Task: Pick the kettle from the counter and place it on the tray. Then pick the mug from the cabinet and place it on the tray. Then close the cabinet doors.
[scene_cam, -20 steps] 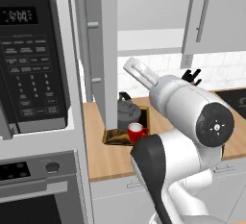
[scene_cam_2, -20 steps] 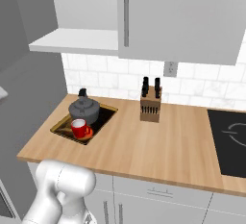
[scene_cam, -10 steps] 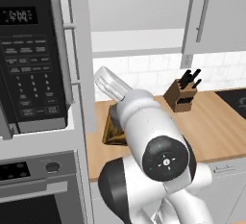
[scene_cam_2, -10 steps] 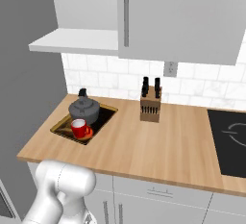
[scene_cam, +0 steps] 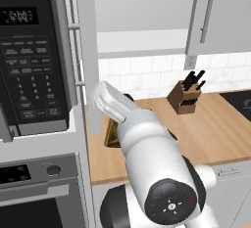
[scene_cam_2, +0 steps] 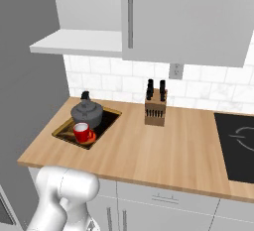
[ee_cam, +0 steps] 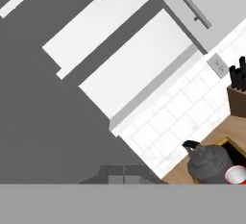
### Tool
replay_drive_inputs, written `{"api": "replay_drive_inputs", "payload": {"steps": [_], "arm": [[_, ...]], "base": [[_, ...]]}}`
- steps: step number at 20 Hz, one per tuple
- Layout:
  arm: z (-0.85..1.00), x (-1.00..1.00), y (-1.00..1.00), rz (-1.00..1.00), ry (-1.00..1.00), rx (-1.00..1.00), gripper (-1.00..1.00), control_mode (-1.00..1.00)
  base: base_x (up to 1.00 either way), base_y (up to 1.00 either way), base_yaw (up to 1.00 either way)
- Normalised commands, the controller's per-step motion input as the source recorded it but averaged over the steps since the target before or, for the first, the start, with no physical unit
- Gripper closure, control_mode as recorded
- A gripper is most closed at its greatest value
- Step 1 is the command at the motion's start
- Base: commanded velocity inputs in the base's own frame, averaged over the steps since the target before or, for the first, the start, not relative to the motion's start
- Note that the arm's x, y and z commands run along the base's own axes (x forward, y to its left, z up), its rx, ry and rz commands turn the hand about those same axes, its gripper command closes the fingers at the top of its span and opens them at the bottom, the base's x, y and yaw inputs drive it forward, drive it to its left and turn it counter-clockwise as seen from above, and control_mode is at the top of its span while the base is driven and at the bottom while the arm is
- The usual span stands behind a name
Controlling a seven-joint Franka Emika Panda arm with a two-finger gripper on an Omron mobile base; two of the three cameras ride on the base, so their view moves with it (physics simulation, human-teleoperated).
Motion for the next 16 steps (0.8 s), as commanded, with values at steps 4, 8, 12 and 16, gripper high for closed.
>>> {"api": "replay_drive_inputs", "payload": {"steps": [4,8,12,16], "arm": [[0.00,-0.61,0.52,0.00,-0.08,-0.04,1.00,-1.00],[-0.02,-0.60,0.67,0.00,-0.13,-0.06,1.00,-1.00],[-0.19,-0.13,0.75,-0.03,-0.03,-0.04,1.00,-1.00],[-0.40,0.44,0.73,-0.14,0.00,-0.03,1.00,-1.00]], "base": [[0.00,0.00,0.00],[0.00,0.00,0.00],[0.00,0.00,0.00],[0.00,0.00,0.00]]}}
